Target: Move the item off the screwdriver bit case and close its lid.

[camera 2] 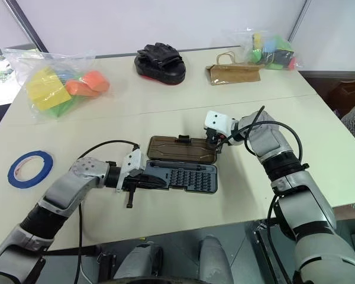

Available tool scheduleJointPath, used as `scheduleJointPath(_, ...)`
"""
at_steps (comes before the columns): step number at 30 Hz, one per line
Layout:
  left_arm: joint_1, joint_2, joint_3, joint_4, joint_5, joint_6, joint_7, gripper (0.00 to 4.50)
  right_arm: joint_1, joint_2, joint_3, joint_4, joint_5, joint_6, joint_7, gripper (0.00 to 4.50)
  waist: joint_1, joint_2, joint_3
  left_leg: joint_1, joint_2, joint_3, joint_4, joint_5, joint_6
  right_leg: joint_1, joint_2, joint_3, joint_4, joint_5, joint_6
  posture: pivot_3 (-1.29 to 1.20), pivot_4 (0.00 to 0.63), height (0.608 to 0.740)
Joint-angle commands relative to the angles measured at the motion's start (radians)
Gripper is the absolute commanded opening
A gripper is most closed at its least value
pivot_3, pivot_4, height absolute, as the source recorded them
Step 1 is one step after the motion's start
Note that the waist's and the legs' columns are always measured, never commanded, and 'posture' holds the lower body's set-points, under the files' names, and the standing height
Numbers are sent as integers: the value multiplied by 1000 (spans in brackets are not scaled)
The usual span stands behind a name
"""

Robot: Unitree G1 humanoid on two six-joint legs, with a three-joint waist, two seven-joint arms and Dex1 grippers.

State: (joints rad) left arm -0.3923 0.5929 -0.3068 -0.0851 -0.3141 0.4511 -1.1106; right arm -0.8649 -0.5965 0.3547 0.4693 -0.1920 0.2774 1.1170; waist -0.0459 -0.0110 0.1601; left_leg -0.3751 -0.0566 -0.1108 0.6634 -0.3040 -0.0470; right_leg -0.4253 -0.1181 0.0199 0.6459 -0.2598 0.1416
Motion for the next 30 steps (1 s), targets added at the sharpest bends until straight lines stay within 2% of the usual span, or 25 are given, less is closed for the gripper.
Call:
scheduleJointPath(1,-23,-11,54,8,-18,44,37,0,13,10,18,-65,-24,-114,-35,5,-2,0,0,0,0,0,0,0,0,0,0,0,0,0,0,0,150,740)
scheduleJointPath(6,-31,-26,73,6,-21,64,51,0,47,-19,32,-123,-77,-209,-59,5,0,0,0,-1,0,0,0,0,0,-2,0,0,0,0,0,0,150,740)
scheduleJointPath(11,-47,-55,118,6,-56,104,77,0,65,-15,17,-161,-75,-200,-62,5,2,0,0,-1,0,0,0,0,0,-2,0,0,0,0,0,0,150,740)
scheduleJointPath(16,-139,-150,286,68,-172,218,214,0,69,-32,23,-169,-121,-270,-112,5,4,0,0,-1,0,0,0,0,0,-2,0,0,0,0,0,0,150,740)
scheduleJointPath(20,-221,-184,420,145,-235,272,316,0,76,-40,17,-178,-144,-302,-141,5,1,0,0,-1,0,0,0,0,0,-2,0,0,0,0,0,0,150,740)
scheduleJointPath(23,-268,-162,495,211,-257,284,351,0,84,-46,8,-200,-154,-327,-167,5,1,-1,1,-1,0,0,0,0,0,-2,0,0,0,0,0,0,150,740)
scheduleJointPath(30,-309,-117,524,385,-193,202,391,0,87,-63,-18,-255,-183,-369,-239,5,5,-1,1,-1,-1,0,1,0,-1,-2,-1,0,0,0,0,0,150,740)
